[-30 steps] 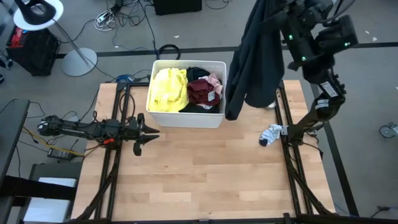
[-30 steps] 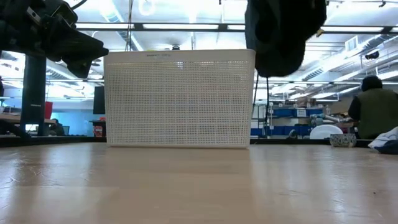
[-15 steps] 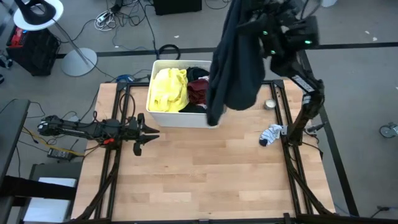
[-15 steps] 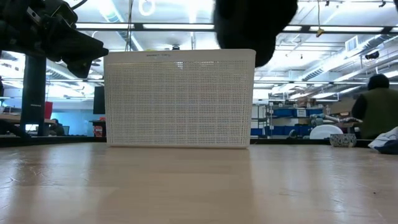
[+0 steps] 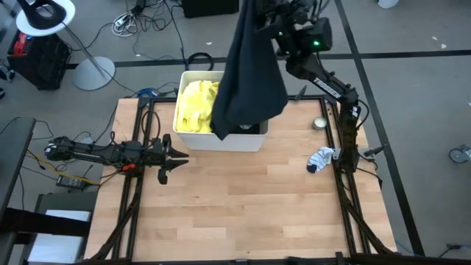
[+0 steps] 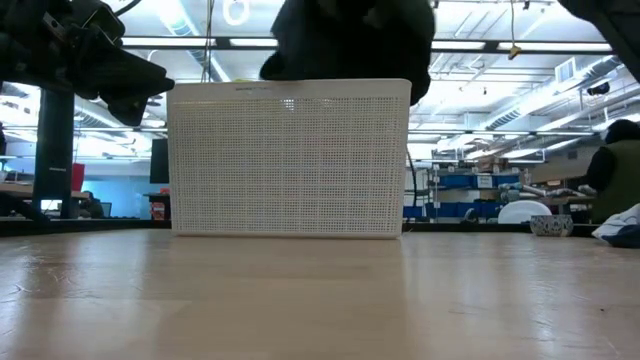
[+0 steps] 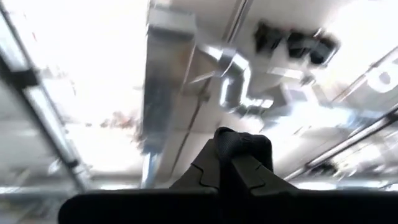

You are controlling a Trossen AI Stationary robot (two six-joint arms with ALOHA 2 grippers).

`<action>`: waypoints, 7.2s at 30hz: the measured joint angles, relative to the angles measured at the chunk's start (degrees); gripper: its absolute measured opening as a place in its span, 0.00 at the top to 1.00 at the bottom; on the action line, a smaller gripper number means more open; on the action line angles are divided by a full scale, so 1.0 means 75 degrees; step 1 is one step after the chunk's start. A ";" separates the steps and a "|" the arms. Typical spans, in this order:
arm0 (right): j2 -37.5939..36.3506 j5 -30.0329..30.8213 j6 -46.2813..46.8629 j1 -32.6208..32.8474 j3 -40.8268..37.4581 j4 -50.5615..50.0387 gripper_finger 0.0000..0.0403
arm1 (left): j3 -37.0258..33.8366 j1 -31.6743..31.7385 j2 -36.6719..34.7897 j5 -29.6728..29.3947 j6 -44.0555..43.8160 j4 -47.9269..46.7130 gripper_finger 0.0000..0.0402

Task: Sort clothes
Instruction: Put the dark green sports shorts into the laundry organizer, then put the white blue socks into the laundry organizer

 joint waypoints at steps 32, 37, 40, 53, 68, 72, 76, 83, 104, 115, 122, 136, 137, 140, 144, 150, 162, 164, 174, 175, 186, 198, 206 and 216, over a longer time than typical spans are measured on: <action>-0.0223 -0.0180 -0.0734 0.0661 -0.0699 -1.2804 1.00 | -0.0003 0.0000 0.0003 -0.0006 0.0003 -0.0403 0.74; 0.0277 -0.0203 -0.0675 0.0754 -0.1331 -1.1990 1.00 | -0.0003 0.0000 0.0000 -0.0006 0.0000 -0.0347 0.74; 0.0749 -0.0336 -0.0548 0.0752 -0.1451 -1.1734 1.00 | -0.0003 0.0000 0.0003 -0.0007 0.0000 -0.0354 0.74; 0.2919 -0.1172 0.0291 0.0628 -0.1373 -1.1593 1.00 | -0.0003 0.0000 0.0003 -0.0006 -0.0041 -0.0362 0.74; 0.0997 -0.0892 -0.0254 0.0417 -0.1501 -1.1254 0.84 | -0.0003 0.0000 0.0003 -0.0050 -0.0015 -0.0368 0.74; 0.0353 -0.0829 -0.0409 0.0432 -0.1501 -1.1457 0.75 | -0.0003 0.0000 0.0002 -0.0050 -0.0006 -0.0365 0.74; -0.0334 -0.0629 -0.0406 0.0434 -0.1489 -1.1729 0.65 | -0.0003 0.0000 0.0002 -0.0047 -0.0006 -0.0362 0.74; -0.1387 -0.0216 0.0075 0.0443 -0.1485 -1.3115 0.59 | -0.0003 0.0000 0.0000 -0.0047 -0.0003 -0.0362 0.74; -0.4116 0.2814 0.3935 0.1703 -0.3513 -1.6724 0.67 | -0.0003 0.0000 0.0003 0.0073 -0.0018 -0.0359 0.74; -0.5470 0.2705 0.5985 0.2101 -0.7030 -1.6723 0.68 | -0.0003 0.0000 0.0003 0.0067 -0.0023 -0.0367 0.74; -0.5587 0.2465 0.7625 0.2060 -0.8626 -1.6716 0.67 | -0.0003 0.0000 0.0003 0.0067 -0.0006 -0.0385 0.74; -0.5584 0.0995 0.8339 0.2037 -1.1722 -1.4666 0.46 | -0.0003 0.0000 0.0000 0.0064 -0.0001 -0.0397 0.74; -0.5584 0.0972 0.7944 0.2037 -1.1879 -1.4374 0.45 | -0.0003 0.0000 0.0000 0.0063 0.0000 -0.0400 0.74; -0.5535 0.0776 0.6564 0.2037 -1.2249 -1.3664 0.43 | -0.0003 0.0000 0.0001 0.0061 0.0000 -0.0396 0.74; -0.5336 0.0587 0.5122 0.2037 -1.2643 -1.3333 0.44 | -0.0003 0.0002 0.0003 0.0061 0.0000 -0.0391 0.74; -0.5240 0.0421 0.4528 0.2037 -1.3234 -1.2900 0.46 | -0.0003 0.0002 0.0003 0.0058 -0.0027 -0.0358 0.74; -0.5281 -0.0159 0.4668 0.2037 -1.3755 -1.1490 0.94 | -0.0003 0.0000 0.0000 -0.0108 -0.0048 -0.0365 0.74; -0.5287 0.0045 0.4438 0.2037 -1.3327 -1.1667 0.96 | -0.0003 0.0000 0.0003 -0.0232 -0.0018 -0.0365 0.74; -0.5293 0.2462 0.3545 0.1900 -0.9772 -1.3837 0.99 | -0.0003 0.0003 0.0001 -0.0519 -0.0006 -0.0368 0.74; -0.5293 0.2681 0.3452 0.1863 -0.9336 -1.4067 0.99 | -0.0003 0.0003 0.0000 -0.0517 -0.0006 -0.0367 0.74; -0.5245 0.3885 0.2124 0.1615 -0.5796 -1.3129 1.00 | -0.0003 0.0003 0.0002 -0.0518 -0.0003 -0.0368 0.74; -0.3760 0.2860 0.0434 0.1585 -0.4777 -0.9984 1.00 | -0.0003 0.0003 0.0001 -0.0519 0.0000 -0.0363 0.74; -0.1887 0.1783 -0.0420 0.1408 -0.3265 -0.9376 1.00 | -0.0003 0.0003 0.0000 -0.0521 0.0000 -0.0362 0.74; 0.0408 0.0795 -0.0736 0.0928 -0.2229 -0.9449 1.00 | -0.0003 0.0003 0.0003 -0.0520 0.0000 -0.0368 0.74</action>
